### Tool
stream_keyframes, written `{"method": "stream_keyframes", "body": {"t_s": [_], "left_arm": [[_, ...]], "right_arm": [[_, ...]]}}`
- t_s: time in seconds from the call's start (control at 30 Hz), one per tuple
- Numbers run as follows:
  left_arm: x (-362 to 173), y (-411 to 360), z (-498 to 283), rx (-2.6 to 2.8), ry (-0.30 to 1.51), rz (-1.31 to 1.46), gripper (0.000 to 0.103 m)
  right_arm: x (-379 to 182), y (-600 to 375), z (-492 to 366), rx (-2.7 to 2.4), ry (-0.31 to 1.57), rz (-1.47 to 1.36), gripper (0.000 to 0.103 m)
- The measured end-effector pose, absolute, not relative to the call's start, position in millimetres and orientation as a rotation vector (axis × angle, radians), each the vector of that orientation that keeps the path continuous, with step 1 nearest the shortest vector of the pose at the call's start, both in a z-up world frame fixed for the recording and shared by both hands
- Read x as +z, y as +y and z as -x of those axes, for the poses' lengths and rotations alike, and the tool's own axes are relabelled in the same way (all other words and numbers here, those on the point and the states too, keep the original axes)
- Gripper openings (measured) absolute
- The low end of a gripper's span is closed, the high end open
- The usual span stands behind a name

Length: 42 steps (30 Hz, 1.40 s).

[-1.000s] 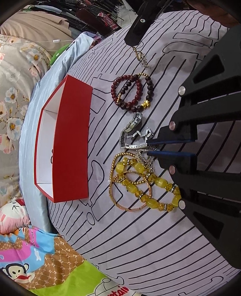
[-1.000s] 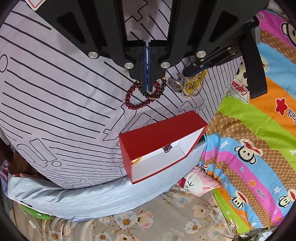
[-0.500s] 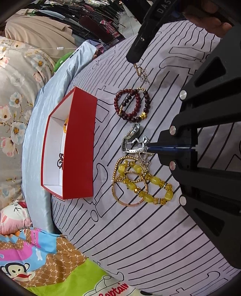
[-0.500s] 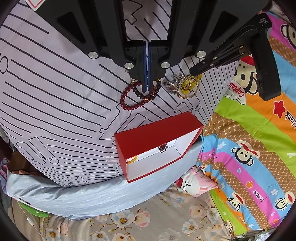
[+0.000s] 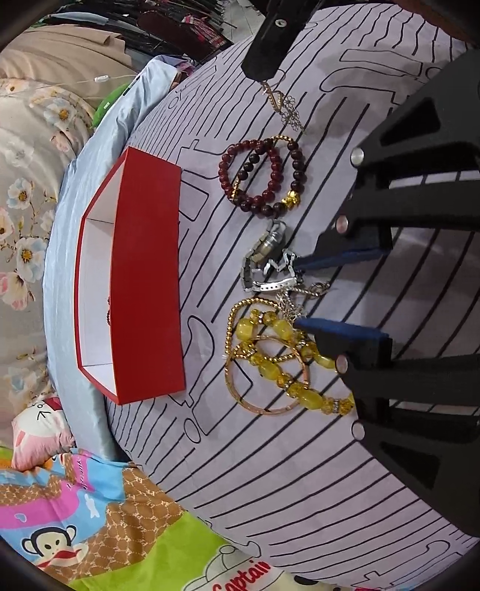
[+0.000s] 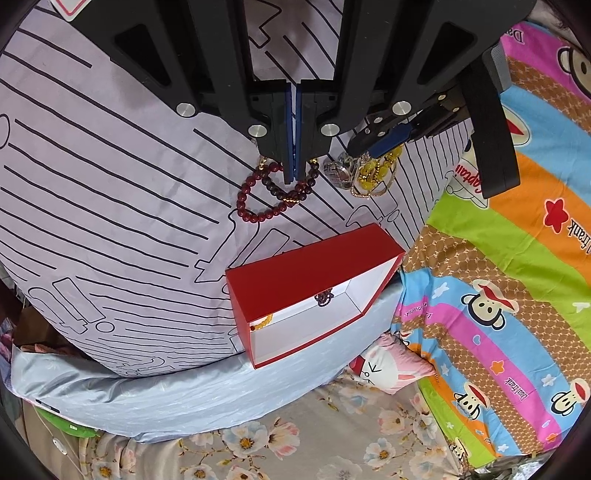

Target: Organize jewelry

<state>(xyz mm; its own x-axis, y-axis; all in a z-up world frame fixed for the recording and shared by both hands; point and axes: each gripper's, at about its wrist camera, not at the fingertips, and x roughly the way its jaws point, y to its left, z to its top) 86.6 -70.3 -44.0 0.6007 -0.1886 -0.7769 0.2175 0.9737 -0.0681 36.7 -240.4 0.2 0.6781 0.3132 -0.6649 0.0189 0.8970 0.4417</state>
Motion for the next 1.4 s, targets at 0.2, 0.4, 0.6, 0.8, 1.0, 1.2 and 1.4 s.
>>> {"method": "stream_keyframes", "body": {"t_s": [0.2,0.4,0.6,0.8,1.0,1.2,1.4], "left_arm": [[-41.3,-66.3,-87.8,-0.264,0.912,-0.007,0.002],[-18.8,-56.4,-73.0,-0.297,0.89,0.025,0.001],[17.9,-44.2,-63.0,-0.324,0.838,0.064,0.001],[55.0,-36.5,-73.5,-0.329,0.772,0.067,0.001],[82.5,-31.5,-111.5,-0.329,0.709,0.072,0.001],[98.7,-34.4,-169.5,-0.333,0.674,0.086,0.001],[91.1,-47.3,-225.1,-0.338,0.688,0.062,0.001]], "right_arm": [[0.4,-240.9,-36.8,0.172,0.818,-0.436,0.0],[10.9,-237.9,-33.7,0.183,0.8,-0.422,0.0],[35.2,-233.9,-33.2,0.203,0.758,-0.403,0.0],[64.7,-228.6,-47.7,0.225,0.706,-0.369,0.0],[90.4,-225.1,-86.5,0.243,0.656,-0.333,0.0],[101.2,-225.0,-144.8,0.256,0.645,-0.331,0.0],[90.6,-225.5,-202.6,0.253,0.68,-0.336,0.0]]}}
